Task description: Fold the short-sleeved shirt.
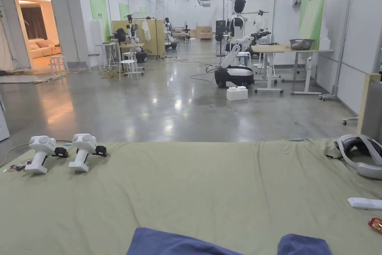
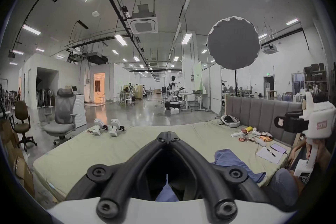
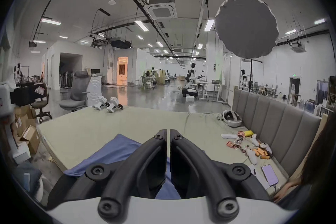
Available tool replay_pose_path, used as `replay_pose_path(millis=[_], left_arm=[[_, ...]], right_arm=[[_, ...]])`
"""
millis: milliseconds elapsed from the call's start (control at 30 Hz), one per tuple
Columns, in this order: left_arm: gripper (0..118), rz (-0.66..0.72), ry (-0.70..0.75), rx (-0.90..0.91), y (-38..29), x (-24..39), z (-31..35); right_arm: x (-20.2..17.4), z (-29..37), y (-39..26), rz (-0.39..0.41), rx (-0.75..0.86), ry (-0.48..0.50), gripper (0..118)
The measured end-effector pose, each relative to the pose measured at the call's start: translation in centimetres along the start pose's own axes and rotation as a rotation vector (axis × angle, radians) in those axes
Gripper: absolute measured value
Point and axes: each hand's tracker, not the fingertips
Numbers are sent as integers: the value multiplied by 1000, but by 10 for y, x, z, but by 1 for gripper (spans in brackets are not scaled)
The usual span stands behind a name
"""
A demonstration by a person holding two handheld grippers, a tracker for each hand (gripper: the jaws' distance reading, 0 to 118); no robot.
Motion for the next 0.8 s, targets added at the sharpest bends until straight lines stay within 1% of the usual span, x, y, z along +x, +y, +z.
replay_pose_path(millis=[133, 233, 300, 433, 467, 500, 533, 567, 600, 633, 667, 700, 767, 800], left_arm=[[1, 11, -8, -5, 2, -7, -4], [1, -15, -22, -40, 2, -8, -22], [1, 14, -56, -94, -3, -14, -42], [1, 95, -120, -261, -27, -38, -123], [1, 120, -148, -296, -37, -47, -150], [1, 125, -133, -333, -47, -52, -176], [1, 131, -116, -410, -60, -58, -210], [13, 142, -131, -484, -72, -64, -243], [41, 161, -152, -532, -89, -72, -277], [78, 187, -173, -605, -107, -79, -313], [88, 210, -184, -662, -123, -85, -344], [86, 215, -160, -672, -141, -89, -373], [86, 171, -110, -751, -174, -94, -426], [86, 158, -72, -784, -189, -97, -451]], right_arm=[[-3, -4, -3, -5, 19, -19, 3], [0, -13, -10, -12, -2, -19, 2], [4, -20, -13, -16, -35, -23, 2], [14, -36, -31, -61, -117, -28, 2], [17, -40, -38, -65, -131, -45, 2], [19, -45, -44, -66, -171, -47, 2], [23, -50, -51, -72, -195, -61, 2], [26, -54, -58, -86, -213, -70, 2], [31, -59, -65, -107, -244, -64, 2], [36, -64, -72, -131, -271, -61, 2], [41, -68, -78, -152, -295, -71, 3], [46, -73, -84, -174, -321, -85, 2], [55, -79, -95, -209, -367, -96, 2], [60, -83, -100, -230, -389, -119, 2]])
